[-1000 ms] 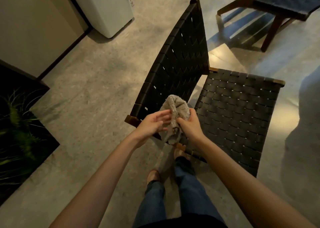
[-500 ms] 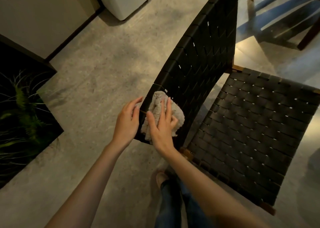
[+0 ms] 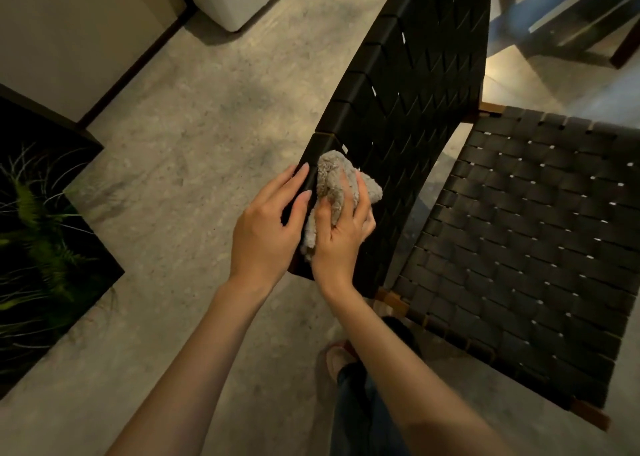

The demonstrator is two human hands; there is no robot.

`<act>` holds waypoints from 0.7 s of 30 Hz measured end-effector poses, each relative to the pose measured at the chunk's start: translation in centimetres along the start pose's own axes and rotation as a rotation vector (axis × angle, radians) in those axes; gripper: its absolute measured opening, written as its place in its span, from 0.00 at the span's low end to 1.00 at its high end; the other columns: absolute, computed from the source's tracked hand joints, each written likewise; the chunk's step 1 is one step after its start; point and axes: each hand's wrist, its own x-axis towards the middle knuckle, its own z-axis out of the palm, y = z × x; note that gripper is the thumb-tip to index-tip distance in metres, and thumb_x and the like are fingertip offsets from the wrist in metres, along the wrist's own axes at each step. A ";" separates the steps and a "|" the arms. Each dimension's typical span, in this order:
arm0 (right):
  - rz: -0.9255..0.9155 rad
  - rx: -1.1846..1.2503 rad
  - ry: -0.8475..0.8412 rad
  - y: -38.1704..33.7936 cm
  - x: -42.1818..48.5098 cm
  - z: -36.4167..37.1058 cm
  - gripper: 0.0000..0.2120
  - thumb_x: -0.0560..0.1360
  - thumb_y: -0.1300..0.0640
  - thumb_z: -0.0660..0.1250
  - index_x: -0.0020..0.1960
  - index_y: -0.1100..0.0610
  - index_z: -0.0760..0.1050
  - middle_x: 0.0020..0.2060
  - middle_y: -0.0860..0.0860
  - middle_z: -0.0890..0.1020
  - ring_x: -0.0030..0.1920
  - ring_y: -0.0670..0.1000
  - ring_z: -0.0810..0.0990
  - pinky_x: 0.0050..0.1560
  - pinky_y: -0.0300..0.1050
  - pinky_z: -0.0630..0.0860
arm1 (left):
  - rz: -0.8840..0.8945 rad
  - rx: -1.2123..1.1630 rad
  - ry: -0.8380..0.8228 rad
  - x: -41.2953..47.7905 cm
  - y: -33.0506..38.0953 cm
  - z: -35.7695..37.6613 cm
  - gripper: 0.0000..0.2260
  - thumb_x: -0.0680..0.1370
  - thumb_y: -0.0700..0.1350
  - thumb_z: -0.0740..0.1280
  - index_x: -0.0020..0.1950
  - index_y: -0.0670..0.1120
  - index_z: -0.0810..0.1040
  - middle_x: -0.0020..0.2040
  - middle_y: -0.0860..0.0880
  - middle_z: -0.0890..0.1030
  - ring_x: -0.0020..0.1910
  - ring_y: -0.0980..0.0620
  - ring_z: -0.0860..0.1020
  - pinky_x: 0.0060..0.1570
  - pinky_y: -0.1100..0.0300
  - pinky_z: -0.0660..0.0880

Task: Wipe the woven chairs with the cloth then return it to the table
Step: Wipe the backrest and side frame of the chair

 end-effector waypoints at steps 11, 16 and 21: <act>-0.121 -0.005 0.082 4.0 0.5 0.5 0.20 0.76 0.48 0.56 0.68 0.44 0.69 0.69 0.49 0.65 0.63 0.52 0.59 0.60 0.46 0.64 | 0.188 0.345 0.136 -1.4 0.3 1.1 0.17 0.80 0.45 0.63 0.69 0.46 0.72 0.67 0.49 0.75 0.60 0.51 0.77 0.54 0.64 0.71; 0.095 -0.012 0.061 11.6 0.1 -1.3 0.22 0.79 0.57 0.59 0.66 0.34 0.61 0.72 0.45 0.60 0.62 0.45 0.54 0.60 0.41 0.60 | 0.307 0.563 0.234 -2.0 -0.4 2.1 0.16 0.80 0.46 0.62 0.68 0.44 0.73 0.65 0.48 0.76 0.50 0.51 0.81 0.42 0.65 0.72; 0.378 -0.099 0.033 17.6 0.8 -2.8 0.21 0.82 0.56 0.55 0.74 0.48 0.62 0.74 0.49 0.60 0.67 0.58 0.59 0.59 0.39 0.57 | 0.321 0.605 0.327 -2.0 -0.8 2.6 0.15 0.81 0.47 0.63 0.66 0.46 0.76 0.63 0.50 0.78 0.42 0.53 0.83 0.35 0.69 0.65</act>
